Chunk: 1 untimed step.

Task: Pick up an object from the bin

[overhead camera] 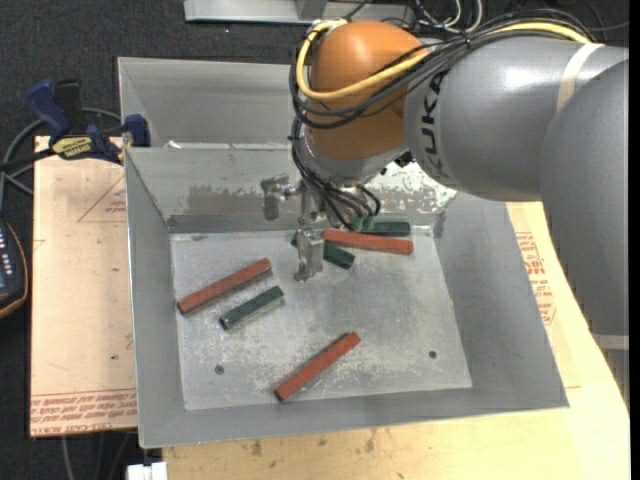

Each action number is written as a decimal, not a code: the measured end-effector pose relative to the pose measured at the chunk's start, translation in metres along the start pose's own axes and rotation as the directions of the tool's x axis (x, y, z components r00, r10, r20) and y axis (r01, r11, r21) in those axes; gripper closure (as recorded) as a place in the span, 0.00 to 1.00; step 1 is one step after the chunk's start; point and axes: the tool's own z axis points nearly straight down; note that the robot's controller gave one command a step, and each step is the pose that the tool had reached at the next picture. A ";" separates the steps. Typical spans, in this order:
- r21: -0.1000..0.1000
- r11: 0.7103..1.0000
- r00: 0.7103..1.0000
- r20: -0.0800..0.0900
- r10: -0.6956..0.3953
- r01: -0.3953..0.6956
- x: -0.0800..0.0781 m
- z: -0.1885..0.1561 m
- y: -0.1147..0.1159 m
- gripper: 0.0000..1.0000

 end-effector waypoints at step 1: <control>-0.001 0.999 0.998 -0.010 -0.054 0.054 -0.010 0.117 0.020 0.00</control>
Offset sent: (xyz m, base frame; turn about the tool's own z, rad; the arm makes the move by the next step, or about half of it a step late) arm 0.0053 0.0219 -0.1130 -0.0551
